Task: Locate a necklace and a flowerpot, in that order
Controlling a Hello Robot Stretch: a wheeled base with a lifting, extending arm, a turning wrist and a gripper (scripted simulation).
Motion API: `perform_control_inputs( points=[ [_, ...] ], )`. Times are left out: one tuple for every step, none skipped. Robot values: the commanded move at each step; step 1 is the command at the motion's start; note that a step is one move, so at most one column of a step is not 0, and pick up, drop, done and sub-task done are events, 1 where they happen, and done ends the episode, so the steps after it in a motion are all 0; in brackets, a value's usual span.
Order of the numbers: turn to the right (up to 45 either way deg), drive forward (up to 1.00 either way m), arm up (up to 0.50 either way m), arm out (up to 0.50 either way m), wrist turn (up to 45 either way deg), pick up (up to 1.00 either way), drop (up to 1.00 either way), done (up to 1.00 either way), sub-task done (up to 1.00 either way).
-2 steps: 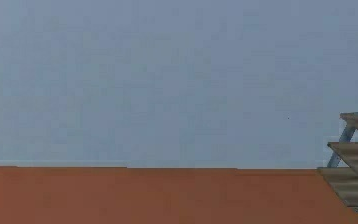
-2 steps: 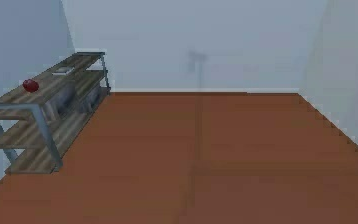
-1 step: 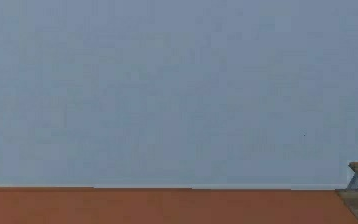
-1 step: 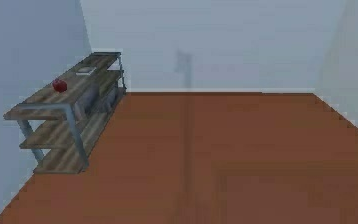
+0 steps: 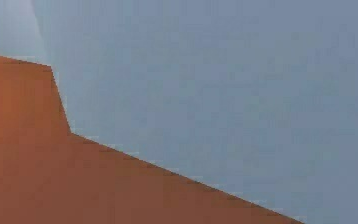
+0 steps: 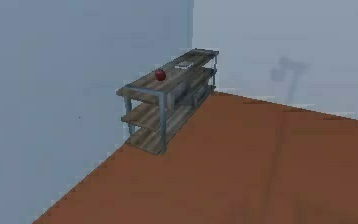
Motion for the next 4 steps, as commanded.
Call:
perform_control_inputs(
  points=[
    [0.0, 0.60, 0.00, 0.00, 0.0, 0.00, 0.00, 0.00, 0.00],
    [-45.0, 0.00, 0.00, 0.00, 0.0, 0.00, 0.00, 0.00, 0.00],
    [-15.0, 0.00, 0.00, 0.00, 0.0, 0.00, 0.00, 0.00, 0.00],
    [0.0, 1.00, 0.00, 0.00, 0.0, 0.00, 0.00, 0.00, 0.00]
  ],
)
